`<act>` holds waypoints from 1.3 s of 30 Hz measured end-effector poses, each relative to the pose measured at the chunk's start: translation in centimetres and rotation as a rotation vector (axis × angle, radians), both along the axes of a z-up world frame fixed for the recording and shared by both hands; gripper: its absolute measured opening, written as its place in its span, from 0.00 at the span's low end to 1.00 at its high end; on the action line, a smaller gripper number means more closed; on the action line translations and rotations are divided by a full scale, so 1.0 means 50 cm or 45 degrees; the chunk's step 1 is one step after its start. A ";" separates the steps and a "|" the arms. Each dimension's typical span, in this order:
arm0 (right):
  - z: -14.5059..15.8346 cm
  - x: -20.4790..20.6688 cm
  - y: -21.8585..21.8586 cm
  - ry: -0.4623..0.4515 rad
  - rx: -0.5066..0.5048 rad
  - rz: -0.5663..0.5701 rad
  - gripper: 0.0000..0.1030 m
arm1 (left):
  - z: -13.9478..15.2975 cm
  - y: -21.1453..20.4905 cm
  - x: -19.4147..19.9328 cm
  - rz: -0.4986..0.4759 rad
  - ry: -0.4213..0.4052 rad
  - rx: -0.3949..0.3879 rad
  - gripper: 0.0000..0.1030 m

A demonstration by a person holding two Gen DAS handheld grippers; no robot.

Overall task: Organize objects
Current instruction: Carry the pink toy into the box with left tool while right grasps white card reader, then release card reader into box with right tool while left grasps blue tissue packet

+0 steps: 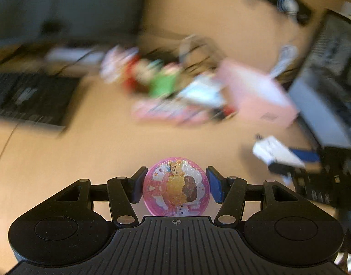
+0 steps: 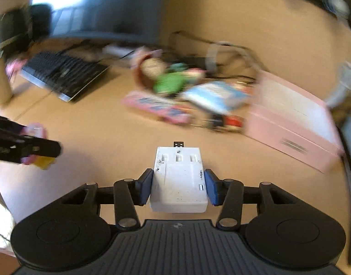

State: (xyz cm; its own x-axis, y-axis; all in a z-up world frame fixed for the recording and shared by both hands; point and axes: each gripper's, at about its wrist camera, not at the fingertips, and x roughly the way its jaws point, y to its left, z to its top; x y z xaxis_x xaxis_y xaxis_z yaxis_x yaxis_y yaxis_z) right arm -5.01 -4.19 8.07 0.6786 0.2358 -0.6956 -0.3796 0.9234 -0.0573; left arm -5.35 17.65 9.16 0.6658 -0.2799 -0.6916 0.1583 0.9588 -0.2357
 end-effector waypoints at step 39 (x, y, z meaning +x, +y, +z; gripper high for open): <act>0.104 0.313 -0.317 -0.406 0.249 -0.392 0.47 | -0.083 -0.205 0.082 0.096 0.022 0.044 0.54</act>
State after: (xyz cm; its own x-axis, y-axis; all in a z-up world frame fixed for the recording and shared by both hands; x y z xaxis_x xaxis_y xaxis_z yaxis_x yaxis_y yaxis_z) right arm 10.63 -20.02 13.29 0.9096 0.0965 -0.4041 -0.0790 0.9951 0.0597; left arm -1.23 7.38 5.02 0.6721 -0.2055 -0.7114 0.0817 0.9754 -0.2045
